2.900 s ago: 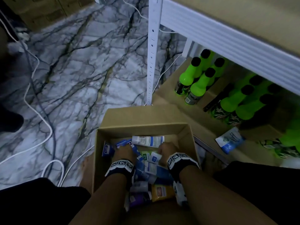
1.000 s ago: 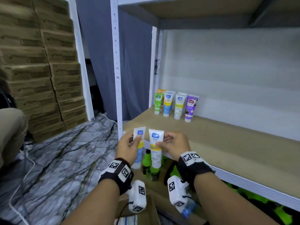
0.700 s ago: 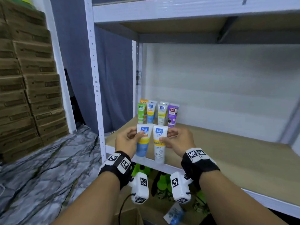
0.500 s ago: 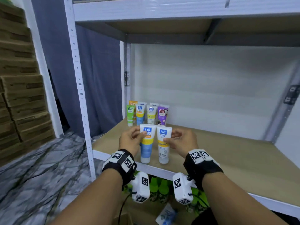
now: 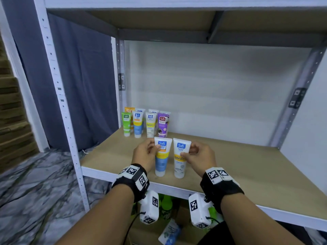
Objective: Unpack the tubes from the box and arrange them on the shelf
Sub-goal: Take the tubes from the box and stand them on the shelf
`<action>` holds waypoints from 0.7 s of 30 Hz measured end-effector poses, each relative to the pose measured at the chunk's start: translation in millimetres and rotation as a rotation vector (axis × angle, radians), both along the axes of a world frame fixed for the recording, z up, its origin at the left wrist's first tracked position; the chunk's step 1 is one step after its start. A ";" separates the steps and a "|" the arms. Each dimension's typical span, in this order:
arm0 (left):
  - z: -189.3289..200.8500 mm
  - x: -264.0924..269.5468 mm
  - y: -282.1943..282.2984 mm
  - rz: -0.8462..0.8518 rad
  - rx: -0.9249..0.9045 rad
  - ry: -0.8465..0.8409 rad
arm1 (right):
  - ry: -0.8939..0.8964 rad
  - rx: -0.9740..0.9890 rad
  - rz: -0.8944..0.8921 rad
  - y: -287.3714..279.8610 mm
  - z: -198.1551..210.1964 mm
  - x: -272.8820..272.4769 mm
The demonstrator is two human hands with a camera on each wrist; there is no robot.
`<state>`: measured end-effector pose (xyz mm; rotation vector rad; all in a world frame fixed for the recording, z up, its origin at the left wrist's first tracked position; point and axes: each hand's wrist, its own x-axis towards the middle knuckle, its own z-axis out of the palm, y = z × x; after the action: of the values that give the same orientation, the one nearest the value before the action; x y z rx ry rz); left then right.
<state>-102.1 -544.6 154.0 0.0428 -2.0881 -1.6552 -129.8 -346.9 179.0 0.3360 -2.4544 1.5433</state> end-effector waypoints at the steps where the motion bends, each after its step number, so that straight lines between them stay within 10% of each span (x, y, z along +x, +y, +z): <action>1: -0.5 0.6 -0.3 -0.008 -0.029 -0.014 | -0.022 0.000 0.004 0.5 -2.1 -0.6; 21: 2.6 -58.2 4.3 -0.030 -0.640 -0.354 | -0.129 0.277 -0.040 -1.2 -34.2 -65.0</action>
<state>-160.3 -540.3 156.6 0.1011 -2.8066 -0.9722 -194.9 -348.1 144.8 0.2382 -2.7629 1.2446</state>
